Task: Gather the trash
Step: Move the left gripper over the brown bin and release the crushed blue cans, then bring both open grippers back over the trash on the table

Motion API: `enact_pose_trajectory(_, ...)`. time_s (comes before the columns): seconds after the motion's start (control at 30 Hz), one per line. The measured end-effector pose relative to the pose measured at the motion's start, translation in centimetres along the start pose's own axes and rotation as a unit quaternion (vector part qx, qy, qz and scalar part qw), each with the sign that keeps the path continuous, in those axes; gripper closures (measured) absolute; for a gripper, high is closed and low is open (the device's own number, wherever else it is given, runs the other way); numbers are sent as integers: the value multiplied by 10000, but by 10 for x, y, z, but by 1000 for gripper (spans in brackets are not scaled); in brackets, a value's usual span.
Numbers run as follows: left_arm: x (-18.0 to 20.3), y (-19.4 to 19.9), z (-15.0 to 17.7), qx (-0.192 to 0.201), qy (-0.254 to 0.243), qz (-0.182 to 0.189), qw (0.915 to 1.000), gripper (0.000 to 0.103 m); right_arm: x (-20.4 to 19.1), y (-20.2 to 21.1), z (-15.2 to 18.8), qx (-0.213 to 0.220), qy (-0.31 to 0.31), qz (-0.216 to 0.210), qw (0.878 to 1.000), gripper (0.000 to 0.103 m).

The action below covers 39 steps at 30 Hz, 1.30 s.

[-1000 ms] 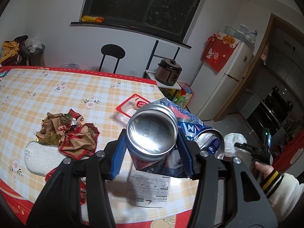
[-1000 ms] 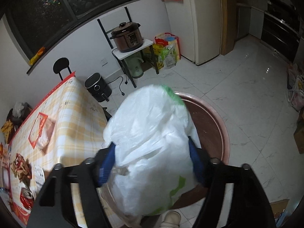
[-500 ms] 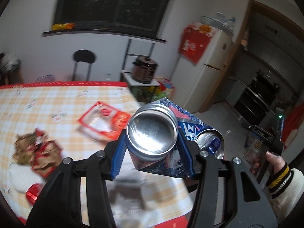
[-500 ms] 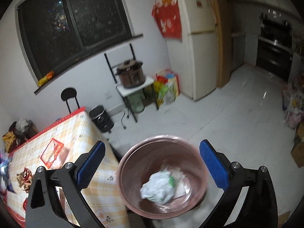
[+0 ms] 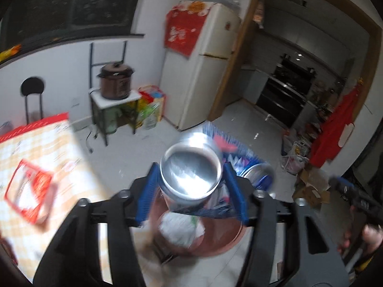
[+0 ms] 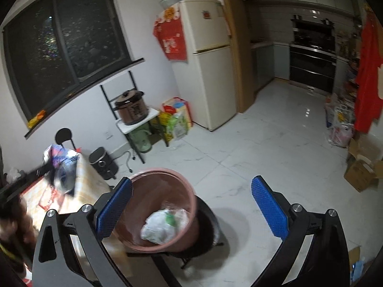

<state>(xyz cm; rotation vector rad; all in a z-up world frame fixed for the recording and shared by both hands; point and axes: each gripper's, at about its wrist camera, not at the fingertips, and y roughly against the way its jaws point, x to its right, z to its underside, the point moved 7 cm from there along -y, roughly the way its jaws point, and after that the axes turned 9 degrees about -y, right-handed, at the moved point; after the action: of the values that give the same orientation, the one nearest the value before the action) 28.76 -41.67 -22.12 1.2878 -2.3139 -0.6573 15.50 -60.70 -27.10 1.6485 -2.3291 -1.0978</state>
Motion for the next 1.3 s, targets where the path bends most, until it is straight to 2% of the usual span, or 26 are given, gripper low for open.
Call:
enact_pose_trajectory(0.07,11,-7,-13,196,-45,35,9998,22,11,3,1,0,-53,77,10000,5)
enact_pose_trajectory(0.23,14,11,-25,435,-141,-80,9989,15,16,11,-2,96,-122,47,9999,5)
enact_pose_trajectory(0.37,-13,51,-19,540,-83,-442,9975,7,-6,15,-6,203,-40,-158,9997,5)
enact_pose_trajectory(0.5,-62,105,4,494,188,-1069,9929,6,-45,19,-6,269,130,-536,9981,5)
enact_pose_trajectory(0.63,-128,173,51,442,807,-1715,9809,6,-95,23,4,205,324,-944,9948,5)
enact_pose_trajectory(0.73,-174,228,88,346,1124,-2298,9661,6,-135,28,18,102,518,-1204,9913,5)
enact_pose_trajectory(0.8,-198,260,107,333,1315,-2573,9568,6,-165,30,30,-2,643,-1372,9885,5)
enact_pose_trajectory(0.9,-240,319,139,374,1709,-3015,9373,6,-210,37,53,-167,826,-1602,9835,5)
enact_pose_trajectory(0.97,-259,348,159,383,1898,-3207,9272,6,-238,44,71,-276,962,-1729,9798,5)
enact_pose_trajectory(1.1,-288,394,195,371,2159,-3378,9153,6,-295,57,107,-505,1212,-1962,9717,5)
enact_pose_trajectory(1.3,-314,431,247,319,2501,-3317,9090,6,-357,73,161,-805,1594,-2118,9609,5)
